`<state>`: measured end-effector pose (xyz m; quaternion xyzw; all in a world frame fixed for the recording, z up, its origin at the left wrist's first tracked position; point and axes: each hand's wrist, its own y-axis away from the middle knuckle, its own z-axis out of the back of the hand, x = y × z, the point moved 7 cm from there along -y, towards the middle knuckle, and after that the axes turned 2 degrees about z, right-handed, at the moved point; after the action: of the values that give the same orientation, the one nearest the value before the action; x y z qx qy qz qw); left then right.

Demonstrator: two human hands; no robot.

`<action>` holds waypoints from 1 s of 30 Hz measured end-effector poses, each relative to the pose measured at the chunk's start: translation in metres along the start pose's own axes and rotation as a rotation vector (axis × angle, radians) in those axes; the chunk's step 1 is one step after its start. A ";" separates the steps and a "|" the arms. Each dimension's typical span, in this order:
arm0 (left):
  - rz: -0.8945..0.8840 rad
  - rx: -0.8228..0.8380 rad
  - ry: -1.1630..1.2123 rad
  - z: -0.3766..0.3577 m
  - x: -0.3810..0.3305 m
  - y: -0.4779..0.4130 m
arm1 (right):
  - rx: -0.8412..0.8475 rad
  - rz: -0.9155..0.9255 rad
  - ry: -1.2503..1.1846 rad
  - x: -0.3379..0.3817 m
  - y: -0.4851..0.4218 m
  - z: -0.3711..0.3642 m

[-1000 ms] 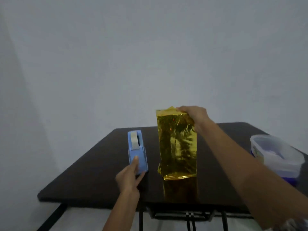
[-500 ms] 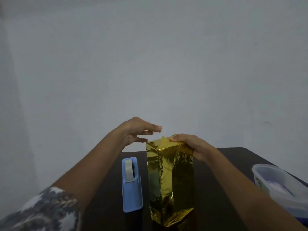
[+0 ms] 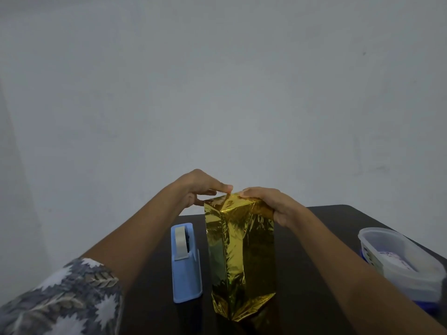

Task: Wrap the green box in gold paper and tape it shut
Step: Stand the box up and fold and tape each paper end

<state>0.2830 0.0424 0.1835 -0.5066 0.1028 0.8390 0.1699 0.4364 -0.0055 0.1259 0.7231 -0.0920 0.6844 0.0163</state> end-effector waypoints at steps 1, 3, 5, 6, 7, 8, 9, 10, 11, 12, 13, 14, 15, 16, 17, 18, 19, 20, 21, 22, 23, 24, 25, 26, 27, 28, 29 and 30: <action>-0.001 -0.005 0.004 0.000 0.002 -0.001 | -0.002 -0.001 -0.003 0.000 0.000 0.000; -0.012 -0.014 0.016 0.000 0.006 -0.002 | -0.005 0.000 0.000 0.000 -0.001 0.000; -0.034 -0.018 0.027 0.000 0.009 -0.003 | -0.003 -0.004 -0.002 0.000 -0.001 0.000; -0.047 -0.018 0.033 0.000 0.010 -0.002 | 0.000 -0.003 -0.001 0.000 -0.001 0.000; -0.060 -0.018 0.041 -0.002 0.010 -0.001 | 0.002 -0.002 0.000 -0.001 -0.001 0.000; -0.073 -0.022 0.051 -0.003 0.011 0.000 | 0.002 0.000 0.001 0.000 -0.001 0.000; -0.085 -0.030 0.064 -0.003 0.012 0.001 | 0.003 0.001 0.000 0.000 -0.001 0.000; -0.097 -0.039 0.077 -0.004 0.013 0.001 | 0.004 0.003 -0.002 -0.001 -0.001 0.000; -0.112 -0.047 0.090 -0.005 0.014 0.001 | 0.006 0.006 -0.004 -0.001 -0.002 0.000; -0.132 -0.055 0.101 -0.005 0.015 0.002 | 0.006 0.006 -0.006 -0.001 -0.002 0.000; -0.155 -0.064 0.114 -0.005 0.017 0.002 | 0.004 0.007 -0.010 -0.001 -0.002 -0.001; -0.179 -0.071 0.131 -0.005 0.018 0.002 | 0.002 0.009 -0.013 0.000 -0.002 -0.001; -0.202 -0.077 0.149 -0.006 0.019 0.002 | 0.007 0.010 -0.015 0.000 -0.002 -0.001; -0.222 -0.084 0.162 -0.006 0.020 0.002 | 0.018 0.010 -0.012 0.000 -0.003 -0.002; -0.240 -0.092 0.173 -0.006 0.021 0.004 | 0.025 0.011 -0.008 -0.001 -0.004 -0.003; -0.251 -0.102 0.185 -0.006 0.021 0.005 | 0.026 0.011 -0.002 -0.001 -0.004 -0.003; -0.259 -0.115 0.200 -0.006 0.022 0.006 | 0.023 0.009 0.005 -0.002 -0.005 -0.003; -0.264 -0.129 0.214 -0.007 0.023 0.008 | 0.018 0.005 0.010 -0.002 -0.006 -0.003; -0.265 -0.146 0.225 -0.007 0.024 0.009 | 0.017 0.003 0.012 -0.002 -0.006 -0.004; -0.264 -0.161 0.235 -0.007 0.025 0.011 | 0.016 0.004 0.014 -0.002 -0.006 -0.004; -0.258 -0.172 0.243 -0.007 0.026 0.012 | 0.016 0.006 0.014 -0.001 -0.006 -0.005; -0.240 -0.183 0.246 -0.006 0.028 0.011 | 0.014 0.007 0.013 -0.001 -0.004 -0.005; -0.209 -0.192 0.245 -0.005 0.031 0.010 | 0.012 0.005 0.011 -0.001 -0.004 -0.005; -0.177 -0.192 0.239 -0.004 0.034 0.008 | 0.011 0.005 0.008 0.000 -0.003 -0.005; -0.155 -0.181 0.229 -0.004 0.036 0.006 | 0.011 0.007 0.008 0.000 -0.002 -0.005; -0.143 -0.166 0.214 -0.004 0.036 0.004 | 0.012 0.008 0.012 0.000 -0.001 -0.005; -0.131 -0.154 0.197 -0.005 0.035 0.003 | 0.012 0.009 0.018 0.001 -0.001 -0.005; -0.120 -0.150 0.175 -0.006 0.033 0.002 | 0.010 0.009 0.025 0.001 -0.001 -0.005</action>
<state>0.2733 0.0446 0.1512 -0.5946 0.0237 0.7850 0.1721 0.4315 -0.0042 0.1273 0.7141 -0.0914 0.6940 0.0107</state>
